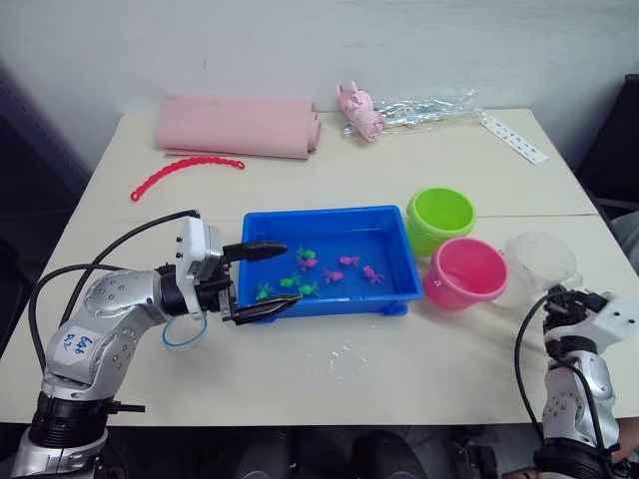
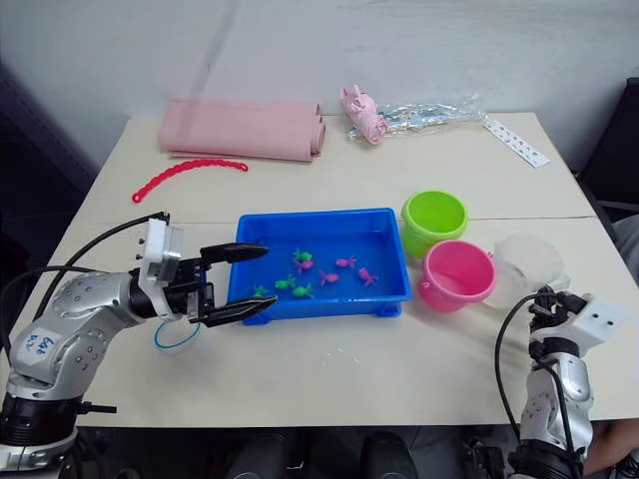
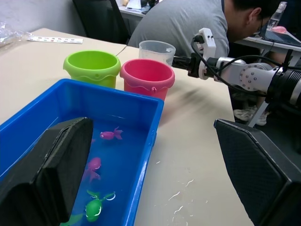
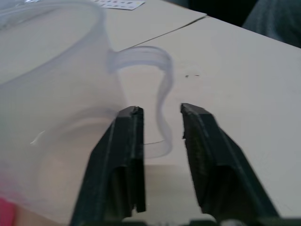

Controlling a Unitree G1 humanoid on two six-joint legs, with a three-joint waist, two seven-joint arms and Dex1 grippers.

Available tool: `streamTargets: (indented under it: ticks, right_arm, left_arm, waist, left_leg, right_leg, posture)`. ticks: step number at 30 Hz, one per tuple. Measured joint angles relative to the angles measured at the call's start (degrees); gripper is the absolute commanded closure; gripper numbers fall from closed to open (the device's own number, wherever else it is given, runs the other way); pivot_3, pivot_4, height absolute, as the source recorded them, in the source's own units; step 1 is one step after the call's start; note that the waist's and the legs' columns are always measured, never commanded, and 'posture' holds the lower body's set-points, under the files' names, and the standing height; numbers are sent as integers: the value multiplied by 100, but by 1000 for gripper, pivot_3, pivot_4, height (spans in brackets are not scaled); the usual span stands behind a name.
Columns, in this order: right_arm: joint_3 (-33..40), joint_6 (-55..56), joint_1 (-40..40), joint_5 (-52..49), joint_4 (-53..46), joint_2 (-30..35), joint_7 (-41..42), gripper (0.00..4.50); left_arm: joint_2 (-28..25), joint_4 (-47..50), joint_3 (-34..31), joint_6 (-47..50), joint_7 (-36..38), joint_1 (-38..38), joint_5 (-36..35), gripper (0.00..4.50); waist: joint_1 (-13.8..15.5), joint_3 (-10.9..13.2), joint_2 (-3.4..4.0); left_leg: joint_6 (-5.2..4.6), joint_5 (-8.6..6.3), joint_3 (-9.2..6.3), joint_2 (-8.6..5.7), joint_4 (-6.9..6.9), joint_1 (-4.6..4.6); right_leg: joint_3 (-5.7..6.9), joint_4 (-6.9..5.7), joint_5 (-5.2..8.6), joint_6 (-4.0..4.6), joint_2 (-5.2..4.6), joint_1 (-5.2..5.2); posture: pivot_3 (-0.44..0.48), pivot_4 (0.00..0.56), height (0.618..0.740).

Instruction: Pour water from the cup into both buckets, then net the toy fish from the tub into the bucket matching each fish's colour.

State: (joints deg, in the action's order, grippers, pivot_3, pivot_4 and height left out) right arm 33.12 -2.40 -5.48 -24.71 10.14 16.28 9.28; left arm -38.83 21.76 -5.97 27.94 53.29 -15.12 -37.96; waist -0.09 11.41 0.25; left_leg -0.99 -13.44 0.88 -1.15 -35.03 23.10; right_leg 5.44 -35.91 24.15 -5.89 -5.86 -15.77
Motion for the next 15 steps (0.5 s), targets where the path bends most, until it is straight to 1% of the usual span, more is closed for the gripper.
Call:
streamTargets:
  ticks: [1,8,15]
  right_arm:
    - [-14,1,13,-1,-27,8,31,4421]
    - [-16,-24,76,-78,-118,8,29,4421]
    - [268,-170,-183,-275,-82,129,-376,4421]
  left_arm:
    - [3,-1,0,-10,-2,0,5,0]
    - [28,2,0,-58,-54,101,8,0]
    - [49,4,-1,-83,-115,131,9,0]
  waist:
    - [1,0,0]
    - [2,0,0]
    - [2,1,1]
  left_leg:
    - [0,0,0,0,0,0]
    - [0,0,0,0,0,1]
    - [-1,1,1,0,0,2]
  right_leg:
    - [0,0,0,0,0,0]
    - [0,1,0,0,0,-1]
    - [0,1,0,0,-1,-2]
  posture:
    - [0,150,740]
    - [0,150,740]
    - [0,150,740]
